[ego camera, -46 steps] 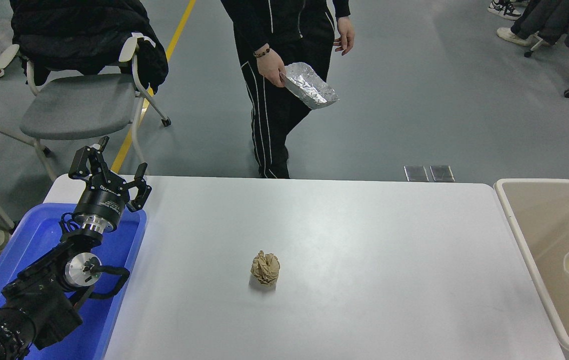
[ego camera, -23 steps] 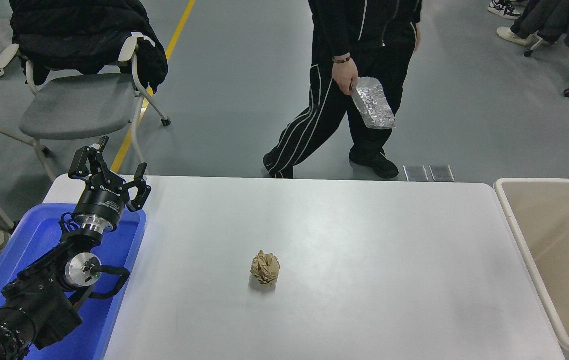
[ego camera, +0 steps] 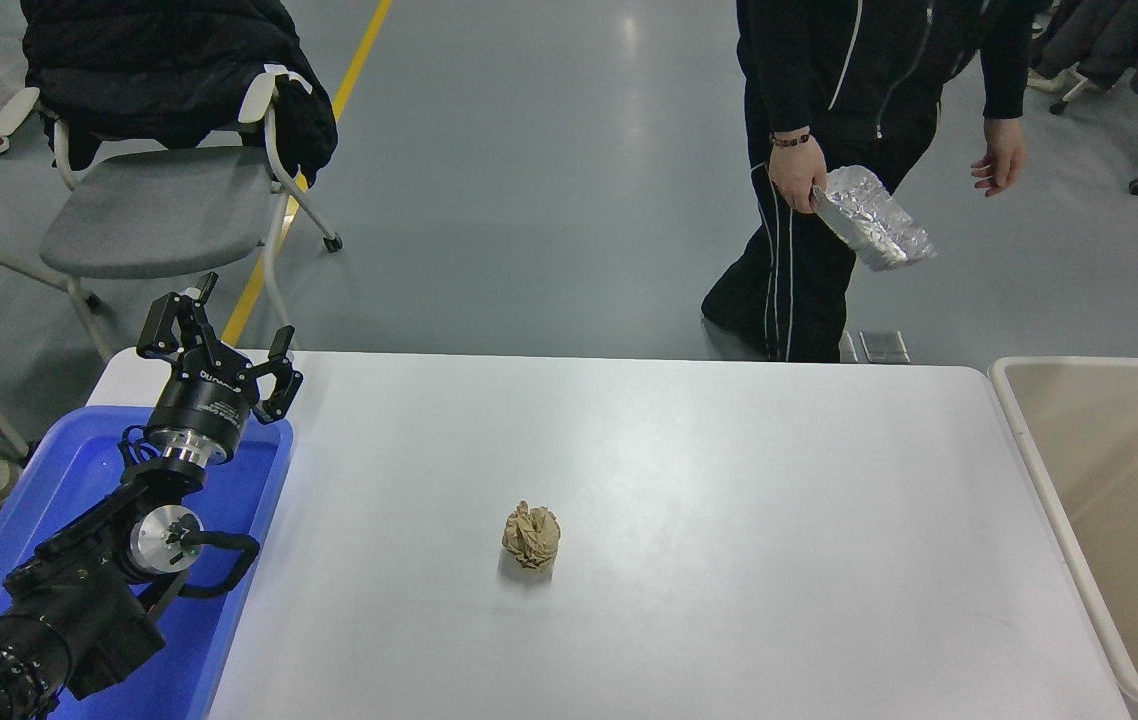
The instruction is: Dispose of the paper cup in the dustbin
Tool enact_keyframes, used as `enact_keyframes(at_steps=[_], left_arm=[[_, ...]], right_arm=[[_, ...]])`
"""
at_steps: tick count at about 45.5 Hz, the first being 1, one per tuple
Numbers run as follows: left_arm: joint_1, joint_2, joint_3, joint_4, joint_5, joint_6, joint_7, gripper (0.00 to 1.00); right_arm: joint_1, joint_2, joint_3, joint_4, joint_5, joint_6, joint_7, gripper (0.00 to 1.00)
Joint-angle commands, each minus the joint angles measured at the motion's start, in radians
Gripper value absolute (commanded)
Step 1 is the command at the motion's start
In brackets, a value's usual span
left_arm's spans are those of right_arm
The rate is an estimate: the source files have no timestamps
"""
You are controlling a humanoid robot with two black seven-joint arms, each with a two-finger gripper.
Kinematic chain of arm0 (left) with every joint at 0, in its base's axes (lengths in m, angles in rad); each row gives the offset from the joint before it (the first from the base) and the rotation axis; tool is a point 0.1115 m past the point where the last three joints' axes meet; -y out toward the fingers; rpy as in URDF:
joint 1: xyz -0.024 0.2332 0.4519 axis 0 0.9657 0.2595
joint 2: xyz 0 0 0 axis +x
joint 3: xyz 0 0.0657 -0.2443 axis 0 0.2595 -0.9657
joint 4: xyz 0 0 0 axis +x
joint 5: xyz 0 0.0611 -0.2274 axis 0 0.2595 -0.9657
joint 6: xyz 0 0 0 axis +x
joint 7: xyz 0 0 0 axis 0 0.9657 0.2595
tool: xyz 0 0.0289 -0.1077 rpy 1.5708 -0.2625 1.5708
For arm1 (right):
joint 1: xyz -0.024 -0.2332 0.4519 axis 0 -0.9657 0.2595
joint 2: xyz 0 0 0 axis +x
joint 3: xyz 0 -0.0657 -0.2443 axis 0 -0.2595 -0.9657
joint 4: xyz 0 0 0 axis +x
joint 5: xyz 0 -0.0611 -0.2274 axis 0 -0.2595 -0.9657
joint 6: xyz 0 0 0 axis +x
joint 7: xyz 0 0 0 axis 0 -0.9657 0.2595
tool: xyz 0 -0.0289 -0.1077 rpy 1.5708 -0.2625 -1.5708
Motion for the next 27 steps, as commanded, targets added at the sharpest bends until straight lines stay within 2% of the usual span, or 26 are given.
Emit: enact_keyframes(at_steps=[1,15,27], left_arm=[[0.0,0.001,0.0,0.0,0.0,0.0,0.0,1.0],[0.0,0.0,0.0,0.0,0.0,0.0,0.0,1.0],[0.0,0.0,0.0,0.0,0.0,0.0,0.0,1.0]], right_arm=[[0.013,-0.08,0.238,0.271,-0.039,0.003,0.064,1.0],[-0.098,-0.059,0.355,0.433,-0.151,0.004,0.412,1.0],[-0.305,0.061,0.525,0.527,-0.151,0.009,0.434,1.0]])
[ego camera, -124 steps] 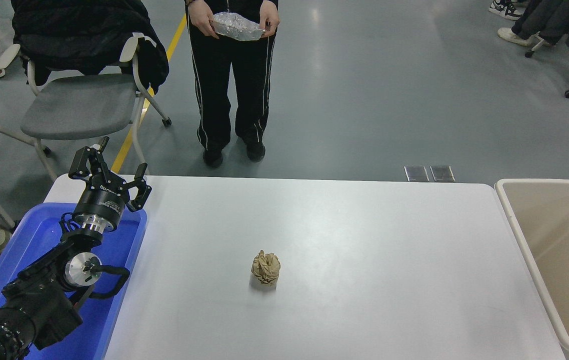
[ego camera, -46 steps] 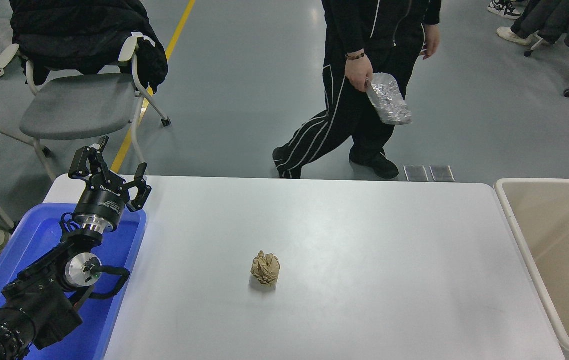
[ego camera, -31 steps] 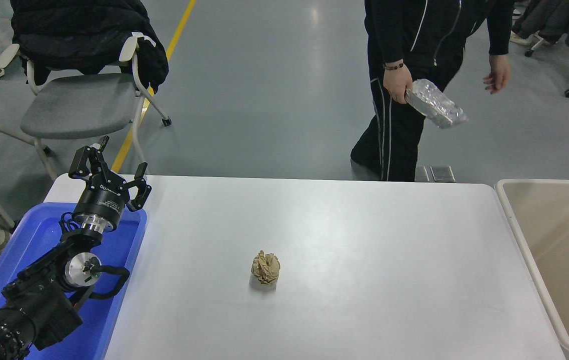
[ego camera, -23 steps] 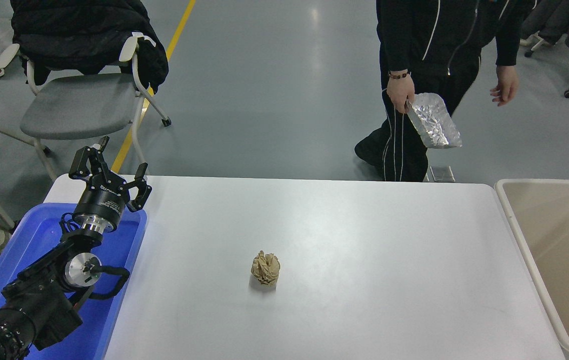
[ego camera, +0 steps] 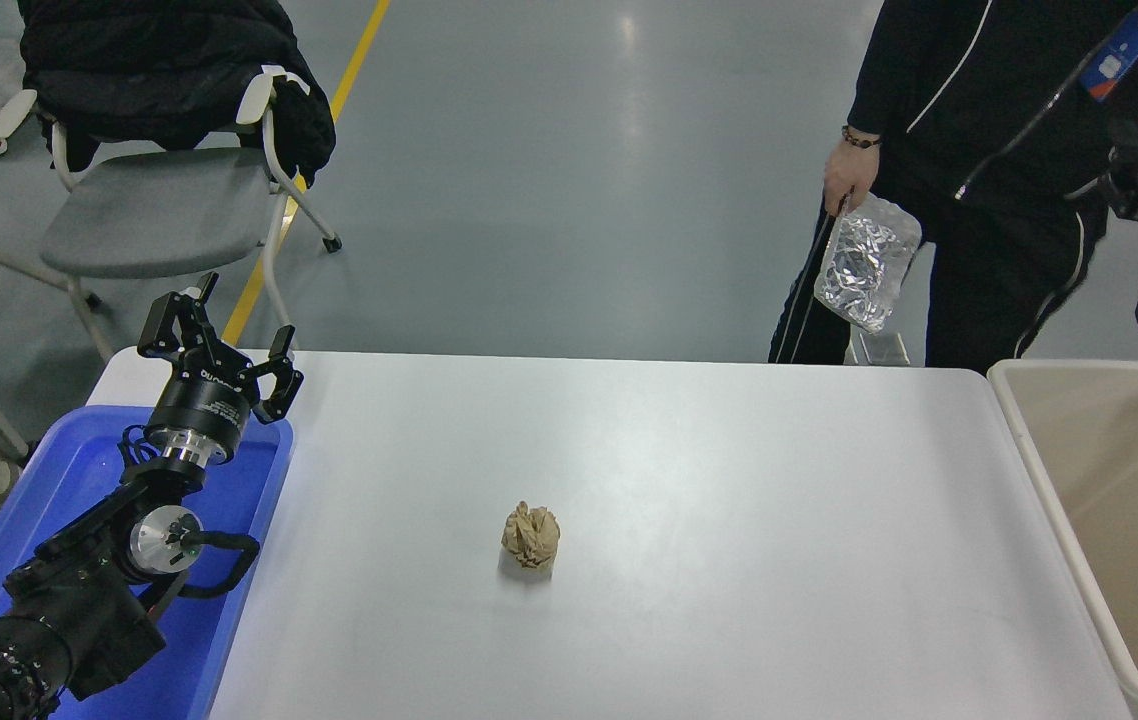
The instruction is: Dispose of the paper cup in the dustbin
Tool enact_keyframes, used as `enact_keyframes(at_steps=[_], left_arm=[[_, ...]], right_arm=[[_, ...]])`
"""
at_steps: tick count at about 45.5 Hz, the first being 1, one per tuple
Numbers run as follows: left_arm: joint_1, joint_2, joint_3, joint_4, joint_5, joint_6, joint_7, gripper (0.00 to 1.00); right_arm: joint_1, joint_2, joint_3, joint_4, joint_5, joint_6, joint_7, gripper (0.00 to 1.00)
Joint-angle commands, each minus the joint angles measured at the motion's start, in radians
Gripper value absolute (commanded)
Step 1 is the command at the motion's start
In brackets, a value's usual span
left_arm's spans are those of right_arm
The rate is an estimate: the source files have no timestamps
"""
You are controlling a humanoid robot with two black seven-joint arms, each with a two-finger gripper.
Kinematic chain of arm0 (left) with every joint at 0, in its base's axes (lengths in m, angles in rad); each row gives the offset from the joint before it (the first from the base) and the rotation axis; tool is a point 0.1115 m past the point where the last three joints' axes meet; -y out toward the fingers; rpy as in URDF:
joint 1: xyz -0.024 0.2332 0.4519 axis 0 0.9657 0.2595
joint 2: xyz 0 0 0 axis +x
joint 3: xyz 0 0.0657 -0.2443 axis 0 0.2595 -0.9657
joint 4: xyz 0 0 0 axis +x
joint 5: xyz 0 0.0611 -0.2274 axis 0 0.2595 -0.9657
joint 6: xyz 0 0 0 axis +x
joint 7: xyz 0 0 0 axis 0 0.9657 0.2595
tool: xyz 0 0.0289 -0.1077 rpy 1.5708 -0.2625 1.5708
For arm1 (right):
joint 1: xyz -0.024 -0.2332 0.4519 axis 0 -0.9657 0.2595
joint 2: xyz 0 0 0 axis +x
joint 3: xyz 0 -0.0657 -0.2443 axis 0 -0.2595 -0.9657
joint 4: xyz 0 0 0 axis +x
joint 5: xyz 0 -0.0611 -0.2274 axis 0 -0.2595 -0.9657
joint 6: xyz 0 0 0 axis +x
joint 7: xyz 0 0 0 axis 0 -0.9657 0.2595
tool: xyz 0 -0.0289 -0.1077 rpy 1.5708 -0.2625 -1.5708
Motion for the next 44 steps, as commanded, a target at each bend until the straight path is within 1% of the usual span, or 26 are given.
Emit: enact_keyframes(at_steps=[1,8,20,29,44], left_arm=[[0.0,0.0,0.0,0.0,0.0,0.0,0.0,1.0],[0.0,0.001,0.0,0.0,0.0,0.0,0.0,1.0],[0.0,0.0,0.0,0.0,0.0,0.0,0.0,1.0],[0.0,0.0,0.0,0.0,0.0,0.0,0.0,1.0],[0.0,0.0,0.0,0.0,0.0,0.0,0.0,1.0]], right_arm=[[-0.171,0.096,0.163,0.105,-0.019,0.011,0.07,1.0],[-0.238,0.172,0.197,0.105,-0.019,0.044,0.07,1.0],[-0.329,0.273,0.215,0.094,-0.019,0.046,0.073,1.0],[-0.369,0.299,0.203,0.083,-0.02,0.045,0.076,1.0],[-0.375,0.311,0.194,0.057,-0.02,0.045,0.074,1.0]])
